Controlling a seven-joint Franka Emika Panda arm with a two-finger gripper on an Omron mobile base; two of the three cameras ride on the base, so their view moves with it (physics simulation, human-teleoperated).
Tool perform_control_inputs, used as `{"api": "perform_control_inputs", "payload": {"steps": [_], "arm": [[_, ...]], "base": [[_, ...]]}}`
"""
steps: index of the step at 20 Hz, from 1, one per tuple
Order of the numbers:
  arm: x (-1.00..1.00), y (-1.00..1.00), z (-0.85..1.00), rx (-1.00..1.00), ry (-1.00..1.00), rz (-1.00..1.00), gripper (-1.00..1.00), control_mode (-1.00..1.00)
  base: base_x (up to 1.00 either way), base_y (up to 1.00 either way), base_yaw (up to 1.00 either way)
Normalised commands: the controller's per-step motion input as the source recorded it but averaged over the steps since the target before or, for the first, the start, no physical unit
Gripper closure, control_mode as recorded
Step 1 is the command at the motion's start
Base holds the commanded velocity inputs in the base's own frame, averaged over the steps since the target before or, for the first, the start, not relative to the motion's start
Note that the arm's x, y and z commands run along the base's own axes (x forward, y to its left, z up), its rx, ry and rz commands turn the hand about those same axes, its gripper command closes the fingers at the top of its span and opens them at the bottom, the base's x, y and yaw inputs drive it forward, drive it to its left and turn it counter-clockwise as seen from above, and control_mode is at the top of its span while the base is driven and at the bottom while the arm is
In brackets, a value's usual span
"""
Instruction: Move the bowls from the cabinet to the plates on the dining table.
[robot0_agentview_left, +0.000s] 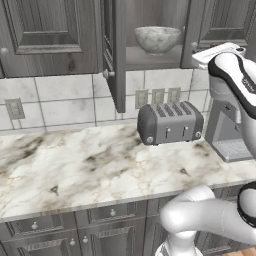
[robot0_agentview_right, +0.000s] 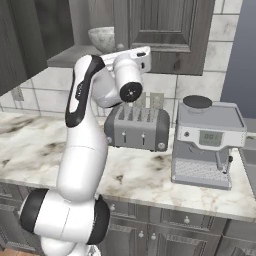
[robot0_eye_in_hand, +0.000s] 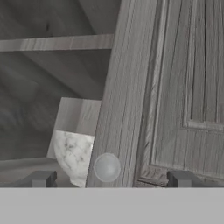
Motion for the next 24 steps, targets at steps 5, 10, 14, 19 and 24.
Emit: {"api": "perform_control_inputs", "payload": {"steps": [5, 10, 14, 19, 24], "arm": [[0.34, 0.00, 0.00, 0.00, -0.03, 0.00, -1.00, -1.00], [0.13, 0.00, 0.00, 0.00, -0.01, 0.00, -1.00, -1.00], [0.00, 0.00, 0.00, 0.00, -0.02, 0.00, -1.00, -1.00], [0.00, 0.01, 0.10, 0.00, -0.03, 0.01, -1.00, -1.00], [0.01, 0.07, 0.12, 0.00, 0.00, 0.00, -1.00, -1.00]], "base": [[0.00, 0.00, 0.00], [0.00, 0.00, 0.00], [0.00, 0.00, 0.00], [0.00, 0.00, 0.00], [0.00, 0.00, 0.00]]}}
